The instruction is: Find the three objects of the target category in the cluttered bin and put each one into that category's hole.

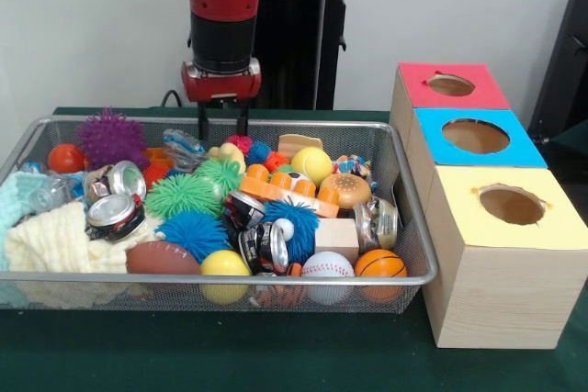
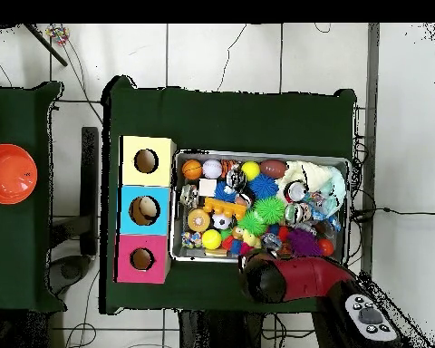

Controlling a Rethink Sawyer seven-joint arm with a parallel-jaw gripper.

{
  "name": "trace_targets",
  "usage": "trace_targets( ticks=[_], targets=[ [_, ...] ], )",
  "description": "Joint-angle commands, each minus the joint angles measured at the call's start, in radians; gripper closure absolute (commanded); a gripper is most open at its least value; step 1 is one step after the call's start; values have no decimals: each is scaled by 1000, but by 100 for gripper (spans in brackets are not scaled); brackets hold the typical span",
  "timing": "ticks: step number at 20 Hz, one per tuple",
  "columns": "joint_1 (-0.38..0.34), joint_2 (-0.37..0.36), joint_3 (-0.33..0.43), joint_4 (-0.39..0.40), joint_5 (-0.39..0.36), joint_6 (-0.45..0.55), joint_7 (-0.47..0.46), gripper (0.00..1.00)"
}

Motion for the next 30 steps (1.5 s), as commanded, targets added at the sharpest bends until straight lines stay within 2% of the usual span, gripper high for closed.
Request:
trace_targets(
  ticks=[1,8,20,26,30],
  targets=[
    [-59,-10,3,-87,34,114,44,0],
    [-102,-22,70,-70,73,140,11,0],
    [-85,-37,77,-89,113,254,-19,0],
    [-79,-38,85,-98,120,270,-23,0],
    [-76,-36,91,-118,93,267,-47,0]
  ],
)
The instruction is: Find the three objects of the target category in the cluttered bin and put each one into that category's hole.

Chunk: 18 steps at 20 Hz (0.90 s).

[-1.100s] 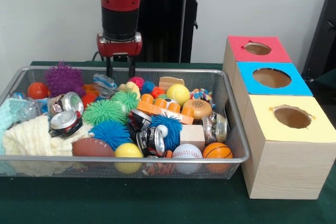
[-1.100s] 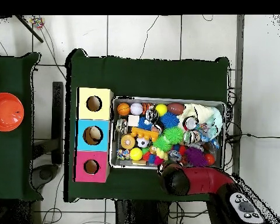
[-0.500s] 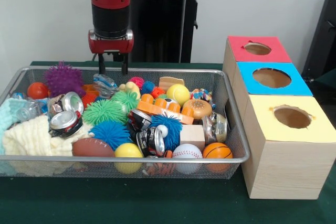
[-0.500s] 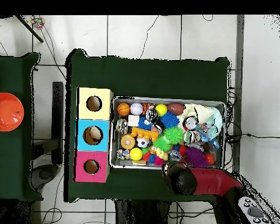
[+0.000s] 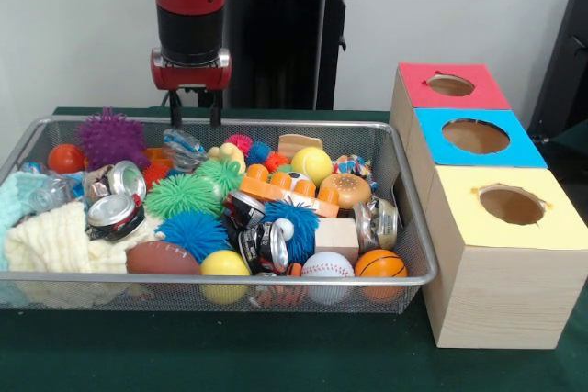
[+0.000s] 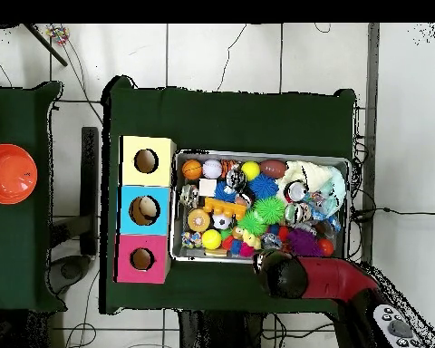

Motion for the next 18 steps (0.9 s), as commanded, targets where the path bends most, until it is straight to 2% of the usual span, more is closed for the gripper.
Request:
trace_targets(
  ticks=[1,11,18],
  targets=[
    [-2,-4,87,-100,9,140,-57,0],
    [-2,8,133,-159,22,267,-118,0],
    [-14,20,187,-198,-7,339,-189,0]
  ],
)
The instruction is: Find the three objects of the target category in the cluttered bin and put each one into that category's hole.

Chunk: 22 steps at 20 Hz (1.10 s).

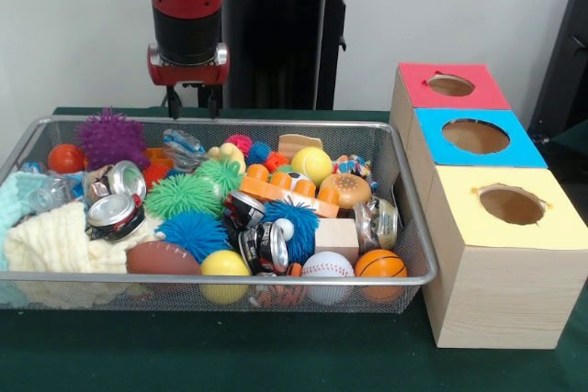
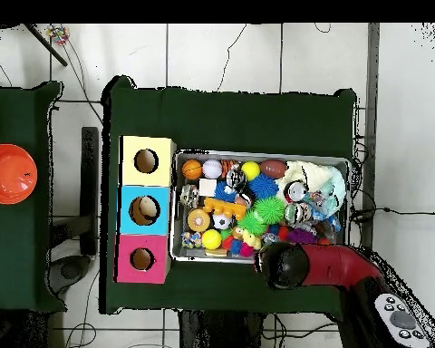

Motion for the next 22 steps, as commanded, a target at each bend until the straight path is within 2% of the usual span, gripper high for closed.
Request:
trace_targets(
  ticks=[1,7,9,14,19,22],
  targets=[
    [-20,26,154,-140,-18,126,-209,0],
    [-90,43,257,-119,-68,81,-317,0],
    [-126,49,309,-102,-90,81,-383,0],
    [-198,67,408,-96,-150,155,-552,0],
    [-243,79,452,-107,-192,223,-665,0],
    [-253,80,454,-95,-196,235,-666,0]
  ],
)
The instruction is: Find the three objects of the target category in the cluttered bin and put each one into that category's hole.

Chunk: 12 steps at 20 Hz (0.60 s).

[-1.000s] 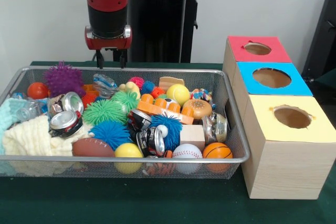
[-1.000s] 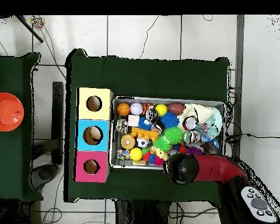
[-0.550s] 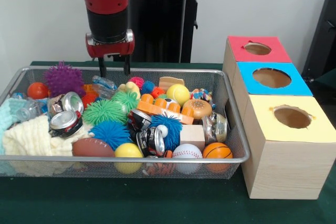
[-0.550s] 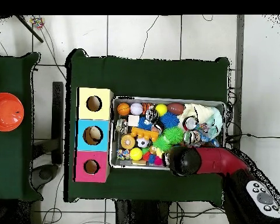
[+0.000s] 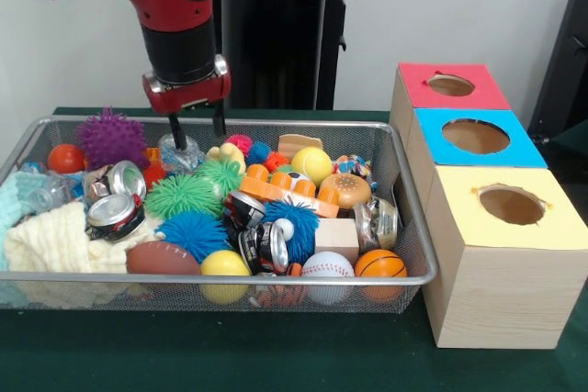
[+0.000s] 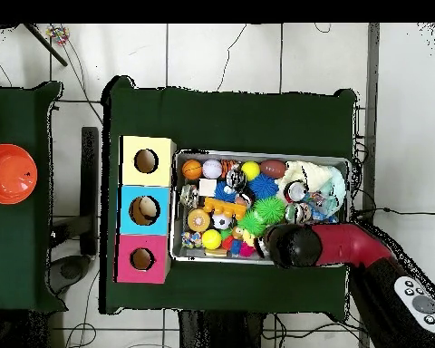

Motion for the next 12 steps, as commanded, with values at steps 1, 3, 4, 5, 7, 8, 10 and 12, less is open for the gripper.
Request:
trace_targets(
  ticks=[1,3,4,5,7,8,10,12],
  targets=[
    [-34,39,127,-58,-85,139,-412,0],
    [-31,39,124,-51,-90,130,-404,0],
    [-32,39,122,-49,-94,125,-403,0],
    [-31,40,121,-49,-93,124,-400,0],
    [-22,39,116,-54,-92,128,-391,0],
    [-15,36,111,-59,-94,130,-386,0],
    [3,29,99,-68,-101,129,-368,0],
    [14,21,90,-80,-104,129,-351,0]
  ],
)
